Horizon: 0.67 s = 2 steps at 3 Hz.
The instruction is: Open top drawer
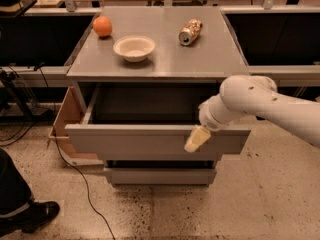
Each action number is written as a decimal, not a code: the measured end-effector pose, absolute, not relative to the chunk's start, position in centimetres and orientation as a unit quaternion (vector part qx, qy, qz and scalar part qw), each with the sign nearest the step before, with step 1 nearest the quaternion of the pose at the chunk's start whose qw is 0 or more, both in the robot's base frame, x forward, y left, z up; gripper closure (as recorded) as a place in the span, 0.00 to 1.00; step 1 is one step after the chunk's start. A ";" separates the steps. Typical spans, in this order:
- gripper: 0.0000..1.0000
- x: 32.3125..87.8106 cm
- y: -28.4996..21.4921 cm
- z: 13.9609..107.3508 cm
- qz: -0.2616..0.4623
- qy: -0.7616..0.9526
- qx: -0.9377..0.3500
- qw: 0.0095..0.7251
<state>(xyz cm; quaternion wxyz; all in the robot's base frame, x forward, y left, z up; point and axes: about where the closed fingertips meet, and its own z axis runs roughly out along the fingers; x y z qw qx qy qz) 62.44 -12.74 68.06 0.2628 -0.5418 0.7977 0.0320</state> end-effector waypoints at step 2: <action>0.23 52.5 -16.4 67.7 0.030 0.790 -0.584 0.184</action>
Offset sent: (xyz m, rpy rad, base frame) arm -0.1379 -0.0508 -0.0033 -0.1532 0.1678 0.1175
